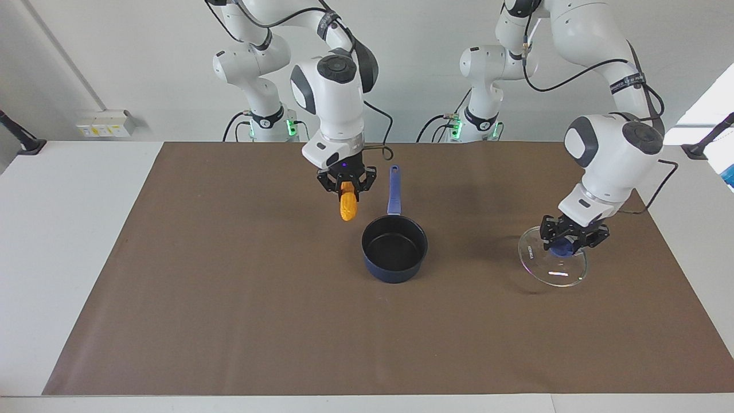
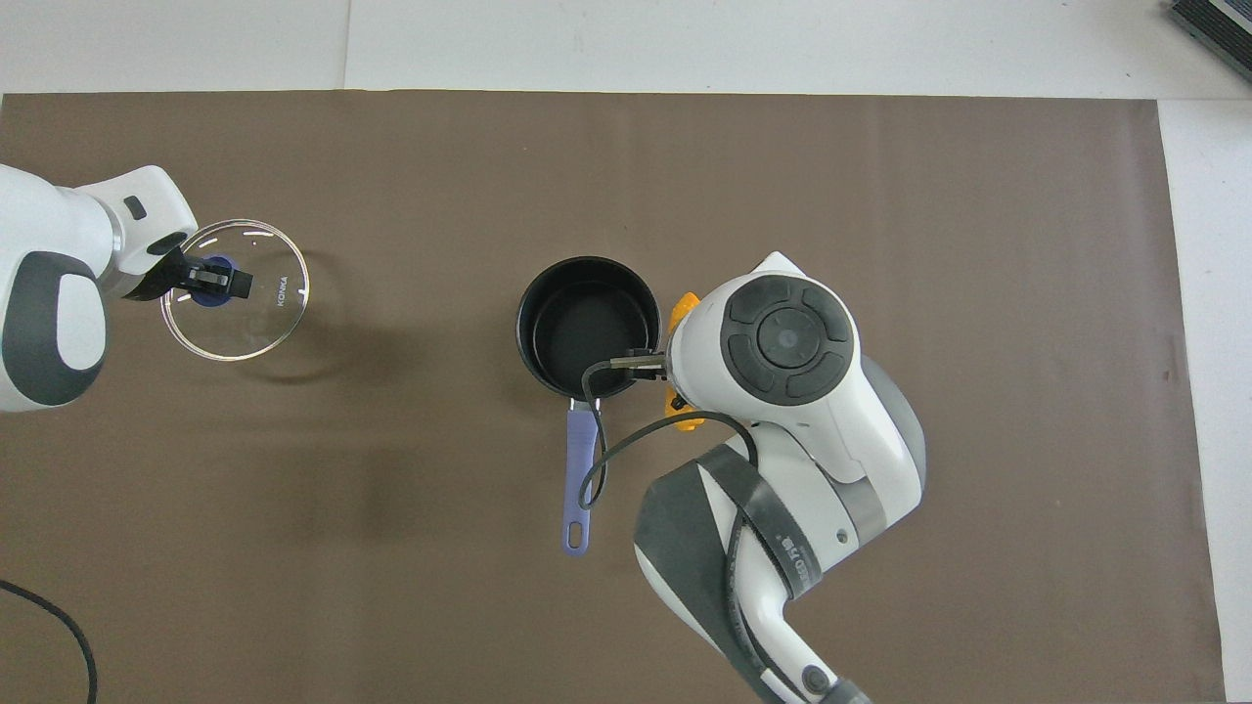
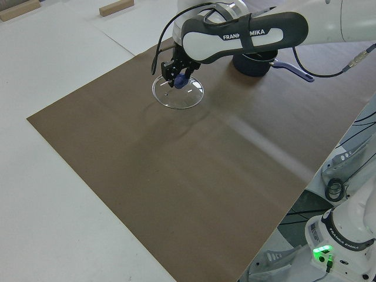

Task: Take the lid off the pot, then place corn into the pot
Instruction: 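Carry the corn over the pot with the right gripper and lower it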

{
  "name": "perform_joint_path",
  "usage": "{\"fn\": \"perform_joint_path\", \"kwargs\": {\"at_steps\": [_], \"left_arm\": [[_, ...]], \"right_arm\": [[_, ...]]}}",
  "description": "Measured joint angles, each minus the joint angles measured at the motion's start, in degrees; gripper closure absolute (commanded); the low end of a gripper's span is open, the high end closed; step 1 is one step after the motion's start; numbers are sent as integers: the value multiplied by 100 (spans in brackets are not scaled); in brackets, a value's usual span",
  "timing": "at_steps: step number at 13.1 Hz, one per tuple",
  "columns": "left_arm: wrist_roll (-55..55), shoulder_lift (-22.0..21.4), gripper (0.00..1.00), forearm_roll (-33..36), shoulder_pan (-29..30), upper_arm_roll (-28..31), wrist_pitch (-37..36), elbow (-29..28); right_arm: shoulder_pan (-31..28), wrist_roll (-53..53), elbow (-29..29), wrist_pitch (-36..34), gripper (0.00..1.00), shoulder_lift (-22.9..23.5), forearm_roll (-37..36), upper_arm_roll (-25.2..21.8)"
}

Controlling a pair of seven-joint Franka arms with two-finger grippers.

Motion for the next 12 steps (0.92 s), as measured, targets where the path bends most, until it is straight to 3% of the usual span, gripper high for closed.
{"fn": "perform_joint_path", "kwargs": {"at_steps": [4, 7, 12], "left_arm": [[119, 295, 100, -26, 77, -32, 286, -4], [119, 390, 100, -28, 93, -27, 366, -5], [119, 535, 100, -145, 127, -28, 437, -6]], "right_arm": [[197, 15, 898, 253, 100, 876, 241, 32], [300, 15, 1071, 820, 100, 1429, 246, 88], [310, 16, 1138, 1285, 100, 1670, 255, 84]]}}
